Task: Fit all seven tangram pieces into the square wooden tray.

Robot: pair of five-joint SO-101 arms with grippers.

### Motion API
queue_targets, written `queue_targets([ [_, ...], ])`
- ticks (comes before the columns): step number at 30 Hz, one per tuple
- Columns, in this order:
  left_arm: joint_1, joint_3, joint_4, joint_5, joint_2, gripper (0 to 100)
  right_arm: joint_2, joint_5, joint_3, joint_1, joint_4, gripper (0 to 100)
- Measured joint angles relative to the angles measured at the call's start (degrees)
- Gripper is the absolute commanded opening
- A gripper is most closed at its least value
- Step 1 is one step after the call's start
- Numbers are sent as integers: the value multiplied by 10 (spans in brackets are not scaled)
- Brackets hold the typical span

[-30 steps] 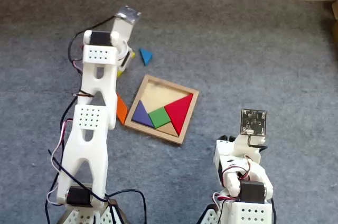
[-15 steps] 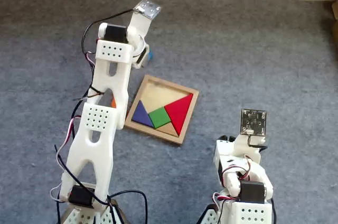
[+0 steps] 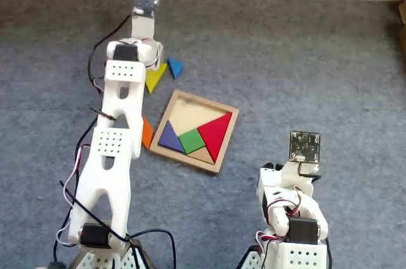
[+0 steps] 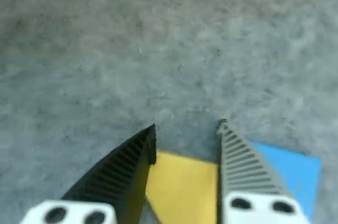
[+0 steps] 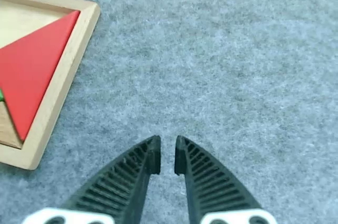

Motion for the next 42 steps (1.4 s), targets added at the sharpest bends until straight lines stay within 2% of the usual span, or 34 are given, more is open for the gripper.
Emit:
queue_targets([
  [2, 4, -1, -9, -8, 13, 113, 0, 0, 0, 0, 0, 66],
  [6, 2, -6, 18, -94, 18, 83, 0, 0, 0, 0, 0, 66],
  [13, 1, -5, 181, -220, -18, 84, 0, 0, 0, 0, 0, 66],
  [16, -1, -4, 259, -248, -41, 84, 0, 0, 0, 0, 0, 66],
  [18, -2, -4, 297, -251, -53, 84, 0, 0, 0, 0, 0, 66],
  [23, -24, -3, 317, -252, -83, 101, 0, 0, 0, 0, 0, 66],
  [27, -43, 11, 318, -221, -136, 226, 0, 0, 0, 0, 0, 66],
  [31, -59, 100, 320, -179, -222, 239, 0, 0, 0, 0, 0, 66],
  [36, -63, 259, 320, -167, -326, 242, 0, 0, 0, 0, 0, 66],
  [42, -64, 349, 296, -165, -341, 242, 0, 0, 0, 0, 0, 66],
])
